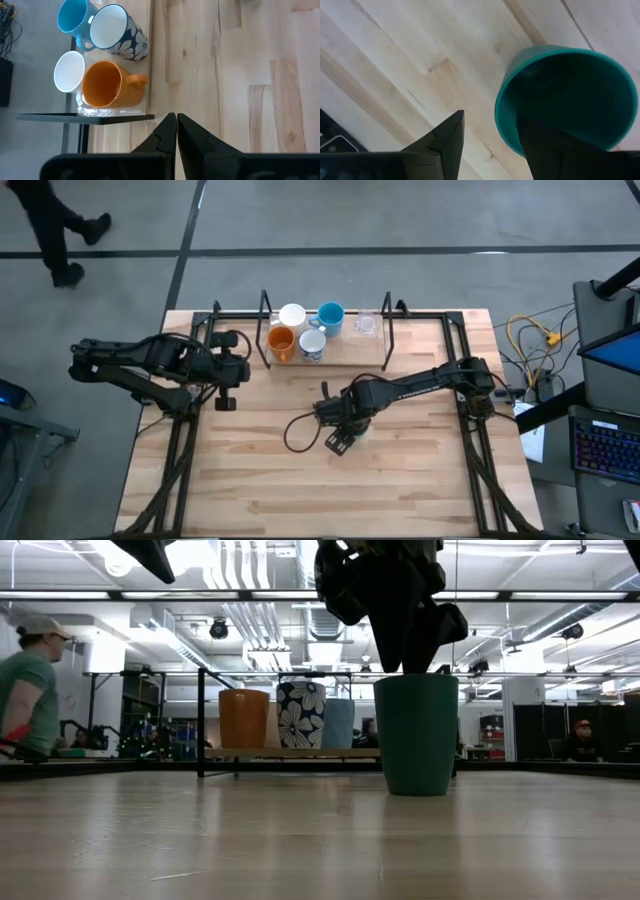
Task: Stack small to large cups/mugs on shelf
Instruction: Put the green cup on the shelf
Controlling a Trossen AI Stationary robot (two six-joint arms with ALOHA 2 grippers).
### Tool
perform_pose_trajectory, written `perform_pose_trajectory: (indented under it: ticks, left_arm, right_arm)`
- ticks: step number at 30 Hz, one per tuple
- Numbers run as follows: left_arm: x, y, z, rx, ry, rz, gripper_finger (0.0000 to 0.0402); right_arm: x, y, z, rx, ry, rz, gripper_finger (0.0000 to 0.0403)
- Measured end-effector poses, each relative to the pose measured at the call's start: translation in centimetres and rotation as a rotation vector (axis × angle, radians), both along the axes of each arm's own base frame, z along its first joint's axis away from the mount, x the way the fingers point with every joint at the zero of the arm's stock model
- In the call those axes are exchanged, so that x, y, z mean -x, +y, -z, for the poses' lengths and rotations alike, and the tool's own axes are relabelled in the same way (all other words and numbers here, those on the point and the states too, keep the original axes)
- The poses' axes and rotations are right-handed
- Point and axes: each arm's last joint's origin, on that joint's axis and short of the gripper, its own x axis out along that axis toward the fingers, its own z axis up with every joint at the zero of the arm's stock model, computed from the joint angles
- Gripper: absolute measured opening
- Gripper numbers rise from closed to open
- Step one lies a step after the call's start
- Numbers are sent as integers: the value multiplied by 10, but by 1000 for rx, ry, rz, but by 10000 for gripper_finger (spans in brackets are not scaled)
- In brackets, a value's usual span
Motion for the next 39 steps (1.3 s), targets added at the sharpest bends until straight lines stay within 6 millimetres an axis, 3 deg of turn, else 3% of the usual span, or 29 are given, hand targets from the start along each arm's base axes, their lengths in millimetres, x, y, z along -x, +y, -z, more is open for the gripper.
perform_pose_trajectory:
  ticks: [4,8,10,32,39]
  left_arm:
    - [0,0,0,0,-1,0,0]
    - [0,0,0,1,-3,1,0]
    - [0,0,0,2,-6,1,0]
    - [-1,0,-1,15,-23,-16,0]
    - [-1,0,-1,14,-22,-14,0]
  right_arm:
    - [1,-2,7,5,-6,-57,142]
    - [5,-9,22,44,26,-119,36]
    - [8,-11,26,103,31,-157,17]
    - [4,-18,24,84,20,-108,9]
    - [10,-25,21,68,51,-219,9]
